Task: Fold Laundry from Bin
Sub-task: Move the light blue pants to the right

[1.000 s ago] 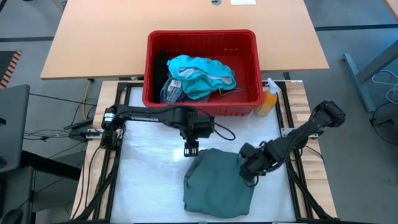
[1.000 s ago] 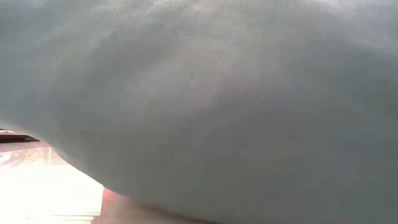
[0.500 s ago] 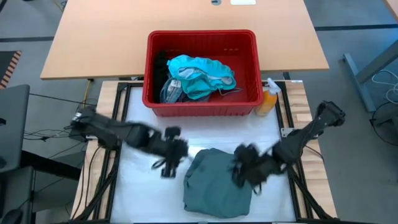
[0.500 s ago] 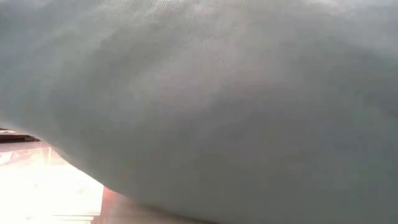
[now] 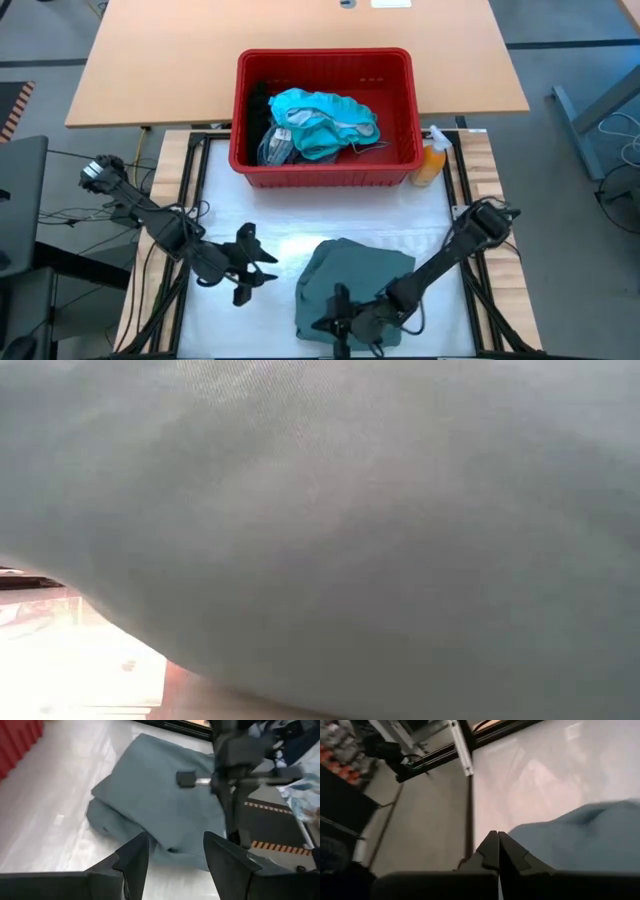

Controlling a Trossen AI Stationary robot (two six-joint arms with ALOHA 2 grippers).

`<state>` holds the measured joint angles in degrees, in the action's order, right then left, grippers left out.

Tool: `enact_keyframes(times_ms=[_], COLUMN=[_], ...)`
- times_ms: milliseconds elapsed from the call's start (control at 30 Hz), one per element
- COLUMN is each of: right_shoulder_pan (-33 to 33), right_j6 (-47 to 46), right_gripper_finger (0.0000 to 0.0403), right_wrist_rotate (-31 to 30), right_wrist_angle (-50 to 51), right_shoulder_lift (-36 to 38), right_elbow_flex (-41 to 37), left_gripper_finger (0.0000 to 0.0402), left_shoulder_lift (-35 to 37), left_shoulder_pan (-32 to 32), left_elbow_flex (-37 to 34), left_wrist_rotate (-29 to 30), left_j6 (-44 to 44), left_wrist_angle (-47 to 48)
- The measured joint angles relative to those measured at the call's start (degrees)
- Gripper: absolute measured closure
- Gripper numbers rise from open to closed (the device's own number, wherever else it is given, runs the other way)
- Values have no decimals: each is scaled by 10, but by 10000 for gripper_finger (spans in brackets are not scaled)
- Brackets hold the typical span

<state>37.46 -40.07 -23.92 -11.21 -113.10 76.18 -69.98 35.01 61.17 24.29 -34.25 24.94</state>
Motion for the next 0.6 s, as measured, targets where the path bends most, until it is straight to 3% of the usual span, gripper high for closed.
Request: enact_keyframes(times_ms=[167, 367, 600], right_shoulder_pan=[4, 10, 9], right_j6=[-47, -77, -66], right_gripper_finger=[380, 390, 389], right_wrist_rotate=[13, 8, 13], right_wrist_angle=[-54, -39, 80], right_shoulder_lift=[-61, -127, -99], right_elbow_flex=[0, 0, -34], left_gripper_finger=[224, 224, 224], left_shoulder_lift=[2, -4, -4], left_shoulder_pan=[27, 35, 36], left_elbow_flex=[-6, -6, -6], left_wrist_rotate=[1, 5, 2], left_j6=[1, 6, -7], left_wrist_angle=[1, 4, 4])
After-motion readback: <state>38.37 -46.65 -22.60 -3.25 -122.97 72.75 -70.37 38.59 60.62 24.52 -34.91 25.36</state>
